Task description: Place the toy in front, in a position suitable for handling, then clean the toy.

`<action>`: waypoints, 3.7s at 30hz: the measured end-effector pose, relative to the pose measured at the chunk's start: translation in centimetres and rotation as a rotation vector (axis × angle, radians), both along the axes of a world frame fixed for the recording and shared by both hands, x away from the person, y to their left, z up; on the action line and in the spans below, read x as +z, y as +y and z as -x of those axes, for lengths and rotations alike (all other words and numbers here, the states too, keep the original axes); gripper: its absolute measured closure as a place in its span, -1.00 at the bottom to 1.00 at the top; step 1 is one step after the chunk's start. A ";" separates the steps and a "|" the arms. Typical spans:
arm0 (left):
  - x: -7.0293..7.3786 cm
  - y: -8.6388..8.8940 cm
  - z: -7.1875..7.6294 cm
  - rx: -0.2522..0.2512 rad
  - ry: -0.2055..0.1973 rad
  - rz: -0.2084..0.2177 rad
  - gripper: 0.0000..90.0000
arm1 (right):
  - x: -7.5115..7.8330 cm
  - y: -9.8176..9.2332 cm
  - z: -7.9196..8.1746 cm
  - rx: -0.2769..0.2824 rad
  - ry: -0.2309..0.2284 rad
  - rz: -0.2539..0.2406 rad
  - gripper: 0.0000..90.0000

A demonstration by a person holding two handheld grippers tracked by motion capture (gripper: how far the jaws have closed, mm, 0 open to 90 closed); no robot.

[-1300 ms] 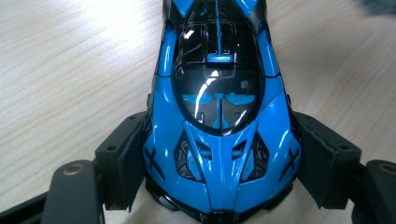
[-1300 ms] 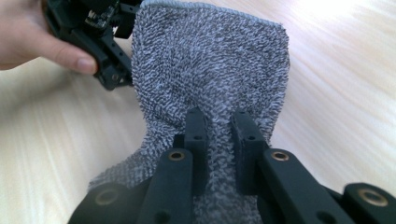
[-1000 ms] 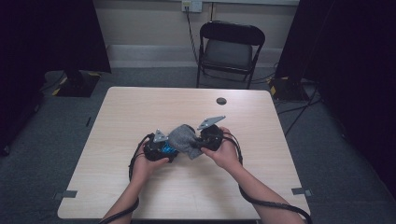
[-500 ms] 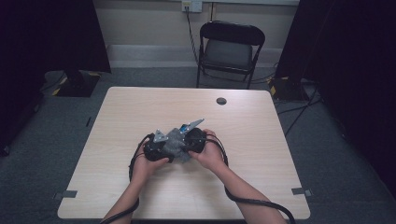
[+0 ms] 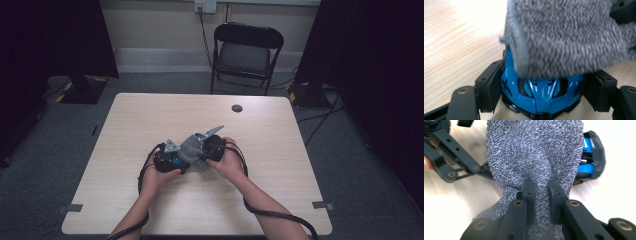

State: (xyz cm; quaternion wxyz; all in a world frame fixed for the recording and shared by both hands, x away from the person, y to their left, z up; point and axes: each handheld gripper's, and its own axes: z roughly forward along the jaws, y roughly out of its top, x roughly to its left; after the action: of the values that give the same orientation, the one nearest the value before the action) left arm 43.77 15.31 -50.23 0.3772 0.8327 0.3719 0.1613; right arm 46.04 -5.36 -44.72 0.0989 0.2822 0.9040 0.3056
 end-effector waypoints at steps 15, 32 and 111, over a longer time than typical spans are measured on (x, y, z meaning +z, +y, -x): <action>0.0 0.0 0.0 0.000 -0.001 -0.003 -0.43 | 0.4 -1.3 -1.2 -0.074 -0.001 -0.019 0.75; 0.0 0.0 0.0 -0.002 -0.003 -0.006 -0.43 | 0.7 -2.5 -3.7 -0.190 -0.006 -0.026 0.75; 0.1 0.1 -0.1 -0.004 -0.010 -0.016 -0.43 | -0.3 1.5 1.0 -0.005 -0.047 -0.030 0.73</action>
State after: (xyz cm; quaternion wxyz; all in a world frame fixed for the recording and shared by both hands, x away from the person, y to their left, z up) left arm 43.83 15.39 -50.17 0.3727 0.8355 0.3672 0.1678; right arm 45.04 -3.87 -45.02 0.1168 0.2787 0.8960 0.3253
